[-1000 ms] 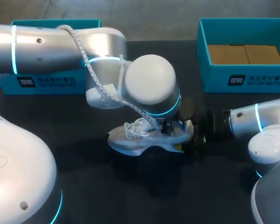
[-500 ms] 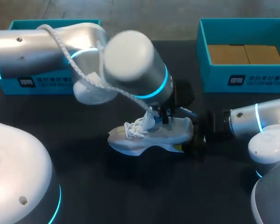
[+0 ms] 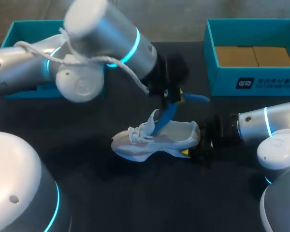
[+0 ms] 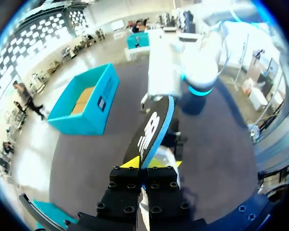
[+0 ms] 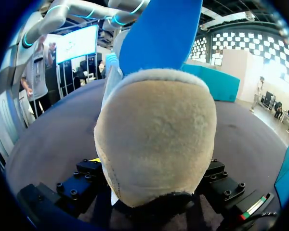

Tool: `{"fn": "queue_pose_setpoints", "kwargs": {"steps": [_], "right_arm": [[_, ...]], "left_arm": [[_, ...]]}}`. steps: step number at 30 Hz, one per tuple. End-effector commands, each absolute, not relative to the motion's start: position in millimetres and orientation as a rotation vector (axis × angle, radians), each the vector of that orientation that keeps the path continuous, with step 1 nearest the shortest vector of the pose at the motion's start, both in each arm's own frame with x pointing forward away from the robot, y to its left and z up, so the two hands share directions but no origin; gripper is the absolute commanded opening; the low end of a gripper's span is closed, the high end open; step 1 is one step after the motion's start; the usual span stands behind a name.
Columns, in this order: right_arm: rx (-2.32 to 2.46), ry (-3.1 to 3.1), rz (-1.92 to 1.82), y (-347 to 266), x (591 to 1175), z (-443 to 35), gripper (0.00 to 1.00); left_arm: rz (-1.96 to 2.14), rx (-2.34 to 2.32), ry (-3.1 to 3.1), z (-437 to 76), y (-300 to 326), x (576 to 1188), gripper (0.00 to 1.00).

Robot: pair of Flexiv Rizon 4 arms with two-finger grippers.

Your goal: Take the shoe out of the shoebox, open the shoe tongue, remove and reinsert the insole, then place the shoe into the shoebox

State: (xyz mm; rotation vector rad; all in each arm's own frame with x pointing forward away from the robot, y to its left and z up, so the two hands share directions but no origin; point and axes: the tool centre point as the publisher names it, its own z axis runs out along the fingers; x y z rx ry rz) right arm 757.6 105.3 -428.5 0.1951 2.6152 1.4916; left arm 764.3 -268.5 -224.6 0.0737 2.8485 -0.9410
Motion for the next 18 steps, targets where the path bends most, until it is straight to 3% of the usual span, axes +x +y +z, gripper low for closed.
{"fn": "queue_pose_setpoints", "kwargs": {"steps": [1,18], "right_arm": [[0.197,2.62,1.483,106.6,757.0,-429.6,0.0],[0.197,2.62,1.483,106.6,757.0,-429.6,0.0]], "left_arm": [[-1.119,0.155,2.868,-208.2,-266.2,762.7,0.0],[-1.232,0.322,2.825,-121.0,-285.1,731.8,0.0]]}}
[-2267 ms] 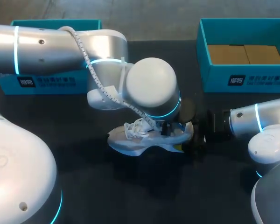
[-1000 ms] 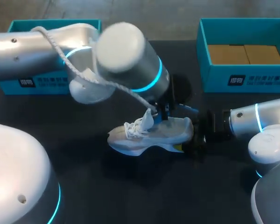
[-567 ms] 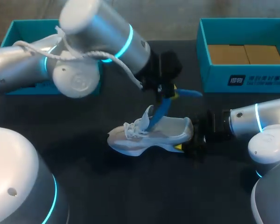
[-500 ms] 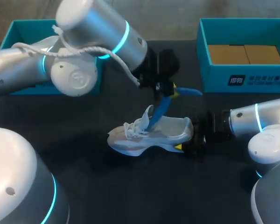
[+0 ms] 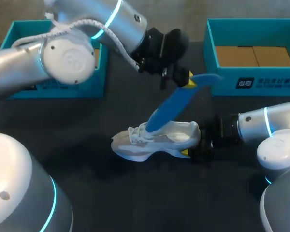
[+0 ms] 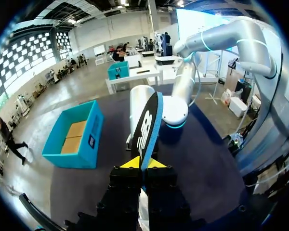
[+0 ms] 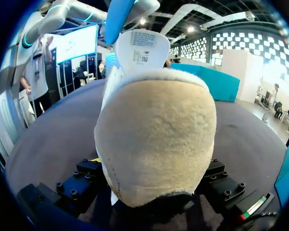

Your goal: Take the shoe out of the shoebox, open the shoe tongue, remove and reinsert the insole, then place the shoe into the shoebox

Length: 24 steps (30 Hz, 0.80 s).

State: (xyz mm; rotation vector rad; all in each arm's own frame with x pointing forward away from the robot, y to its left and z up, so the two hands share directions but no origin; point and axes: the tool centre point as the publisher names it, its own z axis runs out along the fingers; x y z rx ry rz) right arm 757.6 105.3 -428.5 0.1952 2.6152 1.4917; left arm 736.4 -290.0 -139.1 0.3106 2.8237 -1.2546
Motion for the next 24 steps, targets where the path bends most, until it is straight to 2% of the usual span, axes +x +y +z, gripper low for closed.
{"fn": "queue_pose_setpoints", "kwargs": {"steps": [1,4,24], "right_arm": [[0.197,2.62,1.483,106.6,757.0,-429.6,0.0],[0.197,2.62,1.483,106.6,757.0,-429.6,0.0],[0.197,2.62,1.483,106.6,757.0,-429.6,0.0]], "left_arm": [[-1.229,0.329,2.822,-115.3,-285.7,731.2,0.0],[-1.219,0.367,2.816,-97.6,-286.8,730.1,0.0],[-1.219,0.367,2.816,-97.6,-286.8,730.1,0.0]]}}
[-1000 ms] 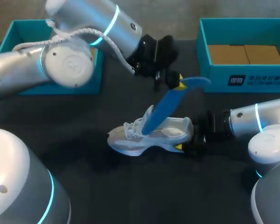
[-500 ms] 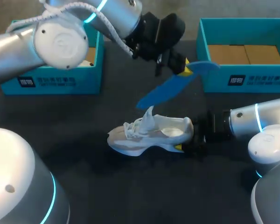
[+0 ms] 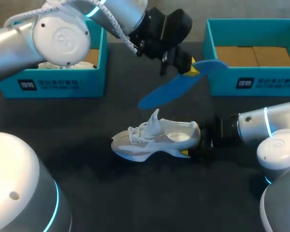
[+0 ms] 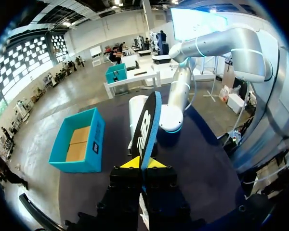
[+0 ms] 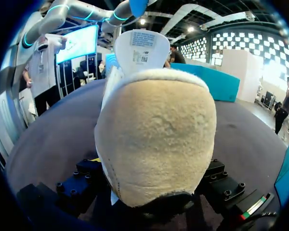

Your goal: Take the shoe out of the shoebox, open the shoe tongue, remove and reinsert the insole, then place the shoe into the shoebox

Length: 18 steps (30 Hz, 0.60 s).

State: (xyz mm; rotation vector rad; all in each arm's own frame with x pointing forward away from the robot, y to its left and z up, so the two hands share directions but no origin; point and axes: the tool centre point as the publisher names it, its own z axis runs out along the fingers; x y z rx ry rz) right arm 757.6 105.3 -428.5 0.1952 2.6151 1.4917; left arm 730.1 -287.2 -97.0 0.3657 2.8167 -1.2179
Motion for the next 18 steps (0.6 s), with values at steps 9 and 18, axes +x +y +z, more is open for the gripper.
{"fn": "queue_pose_setpoints", "kwargs": {"steps": [9,18], "right_arm": [[0.197,2.62,1.483,106.6,757.0,-429.6,0.0],[0.197,2.62,1.483,106.6,757.0,-429.6,0.0]], "left_arm": [[-1.219,0.367,2.816,-97.6,-286.8,730.1,0.0],[-1.328,0.312,2.822,-87.4,-294.7,718.8,0.0]]}}
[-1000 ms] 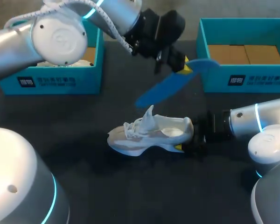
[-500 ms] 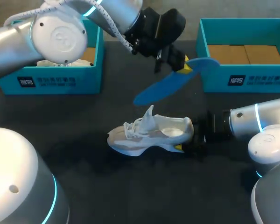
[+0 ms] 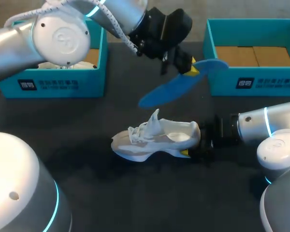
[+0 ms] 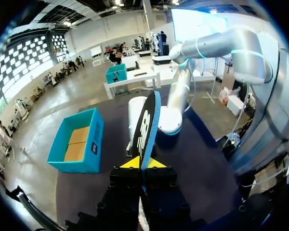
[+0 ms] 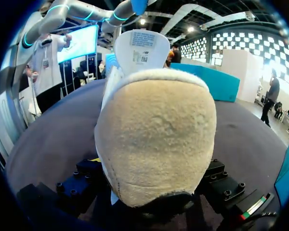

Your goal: Take the shoe out of the shoebox, open the shoe tongue, remove and reinsert the insole, then place the shoe into the shoebox

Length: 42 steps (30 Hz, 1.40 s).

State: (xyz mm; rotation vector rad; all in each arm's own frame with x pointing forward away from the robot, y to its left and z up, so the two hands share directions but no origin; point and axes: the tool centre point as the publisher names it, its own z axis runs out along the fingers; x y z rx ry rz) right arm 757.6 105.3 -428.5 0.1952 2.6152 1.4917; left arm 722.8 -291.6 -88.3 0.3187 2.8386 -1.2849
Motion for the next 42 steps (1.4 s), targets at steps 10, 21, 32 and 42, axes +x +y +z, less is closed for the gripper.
{"fn": "queue_pose_setpoints", "kwargs": {"steps": [10,21,32,42], "right_arm": [[0.197,2.62,1.483,106.6,757.0,-429.6,0.0],[0.197,2.62,1.483,106.6,757.0,-429.6,0.0],[0.197,2.62,1.483,106.6,757.0,-429.6,0.0],[0.197,2.62,1.483,106.6,757.0,-429.6,0.0]], "left_arm": [[-1.654,0.142,2.821,-37.4,-308.6,699.5,0.0],[-2.017,-0.03,2.832,5.5,-305.8,666.8,0.0],[-2.428,-0.211,2.724,27.6,-299.3,640.9,0.0],[-2.697,-0.317,2.393,49.3,-295.2,631.3,0.0]]}}
